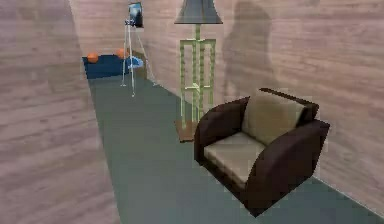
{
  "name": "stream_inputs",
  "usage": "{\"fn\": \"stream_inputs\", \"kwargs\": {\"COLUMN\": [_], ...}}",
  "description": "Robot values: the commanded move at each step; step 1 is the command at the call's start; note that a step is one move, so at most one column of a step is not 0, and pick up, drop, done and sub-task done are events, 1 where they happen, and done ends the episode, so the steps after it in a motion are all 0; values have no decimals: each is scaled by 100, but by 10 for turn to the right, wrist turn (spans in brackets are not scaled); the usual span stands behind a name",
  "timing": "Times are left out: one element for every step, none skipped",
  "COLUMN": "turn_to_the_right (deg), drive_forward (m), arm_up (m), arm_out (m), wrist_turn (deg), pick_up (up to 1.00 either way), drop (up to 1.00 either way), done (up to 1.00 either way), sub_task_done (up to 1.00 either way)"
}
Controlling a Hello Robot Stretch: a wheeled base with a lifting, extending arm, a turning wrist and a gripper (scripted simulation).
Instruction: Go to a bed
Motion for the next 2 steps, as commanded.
{"fn": "stream_inputs", "kwargs": {"turn_to_the_right": [0,-360], "drive_forward": [95,0], "arm_up": [0,0], "arm_out": [0,0], "wrist_turn": [0,0], "pick_up": [0,0], "drop": [0,0], "done": [0,0], "sub_task_done": [0,0]}}
